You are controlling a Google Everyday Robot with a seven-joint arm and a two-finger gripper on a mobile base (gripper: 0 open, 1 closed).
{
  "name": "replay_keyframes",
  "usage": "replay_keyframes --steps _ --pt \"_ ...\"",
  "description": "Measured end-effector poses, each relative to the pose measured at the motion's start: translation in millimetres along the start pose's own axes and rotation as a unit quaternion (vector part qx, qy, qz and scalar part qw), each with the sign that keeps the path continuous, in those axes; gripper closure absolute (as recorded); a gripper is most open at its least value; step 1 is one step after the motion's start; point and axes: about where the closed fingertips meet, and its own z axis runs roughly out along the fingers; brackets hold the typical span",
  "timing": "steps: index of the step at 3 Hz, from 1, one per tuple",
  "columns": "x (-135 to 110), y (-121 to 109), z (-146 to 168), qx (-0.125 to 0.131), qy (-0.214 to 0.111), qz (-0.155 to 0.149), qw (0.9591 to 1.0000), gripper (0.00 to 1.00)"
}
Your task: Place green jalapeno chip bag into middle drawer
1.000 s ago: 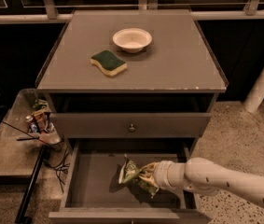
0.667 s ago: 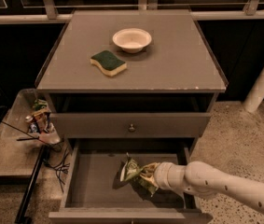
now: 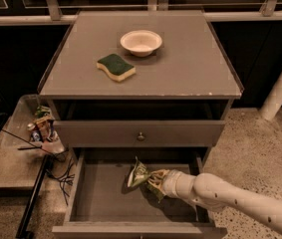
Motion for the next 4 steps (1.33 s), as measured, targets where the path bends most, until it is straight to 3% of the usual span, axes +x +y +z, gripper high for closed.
replay_keyframes --steps 2,4 --pt "0.5 0.0 1.0 0.000 0.000 -0.001 1.0000 0.59" --pt "0.4 0.0 1.0 0.000 0.000 -0.001 1.0000 0.13"
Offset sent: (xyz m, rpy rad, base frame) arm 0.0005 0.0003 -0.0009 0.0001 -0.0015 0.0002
